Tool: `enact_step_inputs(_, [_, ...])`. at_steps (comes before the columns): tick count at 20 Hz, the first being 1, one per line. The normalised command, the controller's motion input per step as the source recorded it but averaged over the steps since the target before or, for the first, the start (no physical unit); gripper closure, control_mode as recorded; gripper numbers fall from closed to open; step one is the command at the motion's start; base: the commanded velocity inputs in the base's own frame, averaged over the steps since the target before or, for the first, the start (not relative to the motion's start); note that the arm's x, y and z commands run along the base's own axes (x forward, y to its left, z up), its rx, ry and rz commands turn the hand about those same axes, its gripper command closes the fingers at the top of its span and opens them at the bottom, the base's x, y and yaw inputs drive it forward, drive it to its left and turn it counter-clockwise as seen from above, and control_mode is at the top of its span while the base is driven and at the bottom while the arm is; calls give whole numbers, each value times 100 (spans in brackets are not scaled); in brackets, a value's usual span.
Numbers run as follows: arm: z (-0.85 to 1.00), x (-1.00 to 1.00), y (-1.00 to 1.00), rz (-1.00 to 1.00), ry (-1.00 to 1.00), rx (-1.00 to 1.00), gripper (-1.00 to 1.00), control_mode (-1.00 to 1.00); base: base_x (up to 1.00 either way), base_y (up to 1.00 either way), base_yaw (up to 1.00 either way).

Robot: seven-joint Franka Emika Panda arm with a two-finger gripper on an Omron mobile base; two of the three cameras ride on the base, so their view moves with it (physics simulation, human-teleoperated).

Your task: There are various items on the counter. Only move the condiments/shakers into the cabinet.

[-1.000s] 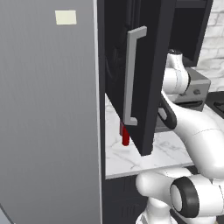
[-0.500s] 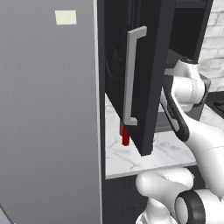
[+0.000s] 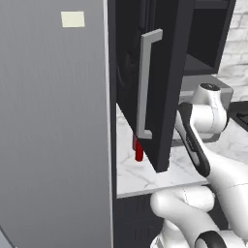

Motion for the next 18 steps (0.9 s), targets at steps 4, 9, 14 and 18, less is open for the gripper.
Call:
enact_step_inputs(4, [-53,-6,0,0,0,-4,-100,-100,0,0,0])
enact_step_inputs(9, [-55,-2,0,0,-1,0,-100,-100,0,0,0])
enact_step_inputs(14, [-49,0,0,0,-5,1,-100,-100,0,0,0])
enact_step_inputs(18, [-44,0,1,0,-15,1,-100,-100,0,0,0])
